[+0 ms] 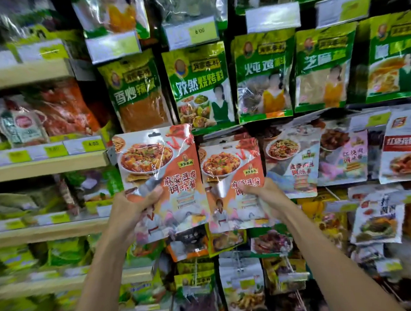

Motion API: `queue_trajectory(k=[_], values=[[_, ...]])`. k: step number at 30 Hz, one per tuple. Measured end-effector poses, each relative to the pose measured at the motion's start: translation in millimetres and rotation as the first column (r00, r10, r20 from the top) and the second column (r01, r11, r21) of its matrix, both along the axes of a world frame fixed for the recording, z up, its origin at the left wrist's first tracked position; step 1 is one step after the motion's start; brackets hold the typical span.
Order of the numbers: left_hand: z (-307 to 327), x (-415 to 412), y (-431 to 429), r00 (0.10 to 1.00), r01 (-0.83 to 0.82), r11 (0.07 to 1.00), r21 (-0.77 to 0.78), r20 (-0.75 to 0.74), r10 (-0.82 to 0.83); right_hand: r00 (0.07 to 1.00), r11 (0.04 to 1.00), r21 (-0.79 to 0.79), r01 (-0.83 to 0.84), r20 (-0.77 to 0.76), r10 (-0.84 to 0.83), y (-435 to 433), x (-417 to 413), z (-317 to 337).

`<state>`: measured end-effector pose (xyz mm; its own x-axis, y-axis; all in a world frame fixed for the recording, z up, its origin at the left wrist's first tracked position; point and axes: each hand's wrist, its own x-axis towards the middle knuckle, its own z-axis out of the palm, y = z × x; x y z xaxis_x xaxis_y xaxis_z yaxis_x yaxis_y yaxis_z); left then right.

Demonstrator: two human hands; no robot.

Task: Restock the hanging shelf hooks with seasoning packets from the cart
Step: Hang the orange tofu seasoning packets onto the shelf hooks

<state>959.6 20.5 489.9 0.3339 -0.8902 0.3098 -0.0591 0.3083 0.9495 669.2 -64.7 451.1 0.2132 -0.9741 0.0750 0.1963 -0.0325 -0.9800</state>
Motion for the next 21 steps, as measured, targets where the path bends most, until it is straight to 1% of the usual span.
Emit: queue_trajectory(k=[3, 7, 13, 17, 21], values=[[1.6, 3.2, -6.8, 1.000, 0.022, 1.000, -0.008, 0.012, -0.022, 0.999, 0.999, 0.007, 0.043, -0.019, -0.042, -14.9, 2.4, 3.8], [2.6, 4.9, -15.8, 0.999, 0.043, 0.999, 0.006, -0.001, -0.043, 0.993, 0.998, -0.016, 0.056, -0.105, -0.057, -27.2, 1.5, 2.0], [4.0, 0.1, -27.3, 0.998, 0.067, 0.998, 0.011, 0.013, -0.067, 0.991, 0.997, 0.006, 0.076, -0.109, -0.075, -43.3, 6.1, -0.5], [6.6, -7.5, -33.9, 0.996, 0.083, 0.997, -0.002, 0.019, -0.083, 0.989, 0.994, 0.065, 0.086, -0.122, -0.077, -57.0, 10.9, 0.5], [8.9, -16.8, -37.1, 0.997, 0.082, 0.997, 0.003, 0.007, -0.082, 0.983, 0.990, 0.083, 0.117, -0.149, -0.104, -69.4, 13.7, -1.3]])
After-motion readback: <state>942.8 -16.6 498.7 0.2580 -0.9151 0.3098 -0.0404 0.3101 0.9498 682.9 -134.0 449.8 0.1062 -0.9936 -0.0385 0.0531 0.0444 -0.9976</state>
